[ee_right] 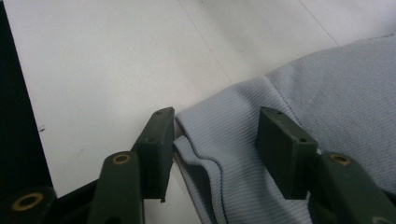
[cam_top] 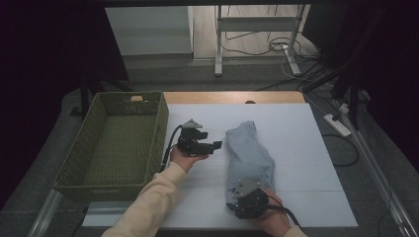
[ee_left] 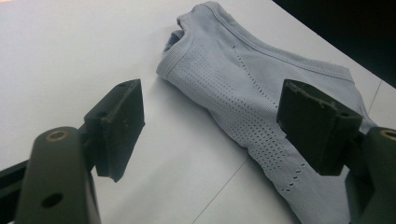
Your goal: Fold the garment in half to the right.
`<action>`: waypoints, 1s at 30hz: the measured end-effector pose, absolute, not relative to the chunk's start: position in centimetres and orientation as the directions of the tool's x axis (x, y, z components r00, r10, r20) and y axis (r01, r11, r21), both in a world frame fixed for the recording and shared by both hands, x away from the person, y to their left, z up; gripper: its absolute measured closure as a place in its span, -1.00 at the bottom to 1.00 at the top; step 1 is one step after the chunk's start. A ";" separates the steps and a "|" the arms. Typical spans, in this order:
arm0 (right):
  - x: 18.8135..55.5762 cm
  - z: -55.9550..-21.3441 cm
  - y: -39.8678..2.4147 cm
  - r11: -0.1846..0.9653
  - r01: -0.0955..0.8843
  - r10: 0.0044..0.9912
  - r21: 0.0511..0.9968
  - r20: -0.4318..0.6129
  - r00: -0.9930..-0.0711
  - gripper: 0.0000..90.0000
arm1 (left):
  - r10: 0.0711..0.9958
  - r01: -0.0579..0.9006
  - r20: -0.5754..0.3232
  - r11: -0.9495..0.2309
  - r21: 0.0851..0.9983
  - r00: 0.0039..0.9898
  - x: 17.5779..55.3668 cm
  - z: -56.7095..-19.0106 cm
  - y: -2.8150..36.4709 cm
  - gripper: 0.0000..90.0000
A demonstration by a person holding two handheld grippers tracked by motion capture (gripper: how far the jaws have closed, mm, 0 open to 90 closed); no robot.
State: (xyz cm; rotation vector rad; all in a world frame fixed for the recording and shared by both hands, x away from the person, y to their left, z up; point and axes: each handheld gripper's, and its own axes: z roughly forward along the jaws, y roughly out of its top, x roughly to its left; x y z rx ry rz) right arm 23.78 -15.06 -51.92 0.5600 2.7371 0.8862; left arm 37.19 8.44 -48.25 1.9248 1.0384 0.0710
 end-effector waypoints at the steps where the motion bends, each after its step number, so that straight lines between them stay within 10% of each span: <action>1: 23.8 -51.9 -15.1 0.750 0.286 0.414 0.596 -0.086 -0.906 0.08 | 0.686 0.632 -0.341 -0.223 0.742 0.643 37.2 -48.2 8.5 -0.47; 10: 24.1 -51.6 -15.7 0.742 0.286 0.420 0.606 -0.089 -0.903 0.68 | 0.688 0.633 -0.342 -0.221 0.742 0.641 37.2 -48.2 8.5 -0.47; 30: 24.1 -51.1 -16.1 0.688 0.296 0.419 0.663 -0.029 -0.908 0.75 | 0.690 0.632 -0.340 -0.219 0.743 0.639 37.3 -48.2 8.6 -0.47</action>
